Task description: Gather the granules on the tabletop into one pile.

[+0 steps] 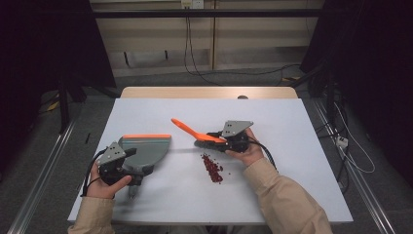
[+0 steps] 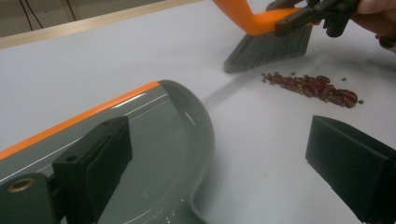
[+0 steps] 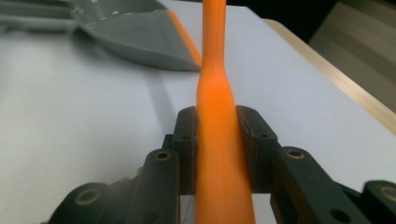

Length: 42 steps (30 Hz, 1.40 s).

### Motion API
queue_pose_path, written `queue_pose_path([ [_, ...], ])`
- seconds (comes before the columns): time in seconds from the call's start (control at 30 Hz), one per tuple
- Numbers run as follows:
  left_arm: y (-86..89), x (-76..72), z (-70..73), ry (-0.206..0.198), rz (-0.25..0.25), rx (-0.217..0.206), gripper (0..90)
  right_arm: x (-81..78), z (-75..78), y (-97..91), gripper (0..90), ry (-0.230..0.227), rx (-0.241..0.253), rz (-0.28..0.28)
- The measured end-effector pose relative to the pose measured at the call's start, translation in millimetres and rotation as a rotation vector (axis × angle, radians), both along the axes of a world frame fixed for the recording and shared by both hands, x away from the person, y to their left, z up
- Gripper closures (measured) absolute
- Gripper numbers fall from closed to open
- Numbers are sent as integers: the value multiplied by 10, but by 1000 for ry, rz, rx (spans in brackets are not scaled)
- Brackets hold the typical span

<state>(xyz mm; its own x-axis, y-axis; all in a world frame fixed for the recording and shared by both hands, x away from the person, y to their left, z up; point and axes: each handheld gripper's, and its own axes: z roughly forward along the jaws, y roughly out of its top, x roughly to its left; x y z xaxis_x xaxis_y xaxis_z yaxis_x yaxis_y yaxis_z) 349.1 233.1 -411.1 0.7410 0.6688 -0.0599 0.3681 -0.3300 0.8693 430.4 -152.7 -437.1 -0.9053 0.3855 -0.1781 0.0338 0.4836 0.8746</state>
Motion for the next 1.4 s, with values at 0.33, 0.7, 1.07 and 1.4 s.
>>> queue_pose_path([
  [0.33, 21, 2, 1, 0, 1, 0, 71, -179, 34, -28, 714, 9, -60, 113],
  [0.7, 25, -2, 8, -4, 3, -3, 71, -410, 51, -37, 712, 9, -69, 149],
  [1.07, 18, -4, 8, -6, 0, 2, 71, -528, 57, -35, 713, 6, -68, 150],
  [1.4, 15, -10, 14, -4, 0, 0, 71, -575, 71, 16, 714, 14, -60, 146],
])
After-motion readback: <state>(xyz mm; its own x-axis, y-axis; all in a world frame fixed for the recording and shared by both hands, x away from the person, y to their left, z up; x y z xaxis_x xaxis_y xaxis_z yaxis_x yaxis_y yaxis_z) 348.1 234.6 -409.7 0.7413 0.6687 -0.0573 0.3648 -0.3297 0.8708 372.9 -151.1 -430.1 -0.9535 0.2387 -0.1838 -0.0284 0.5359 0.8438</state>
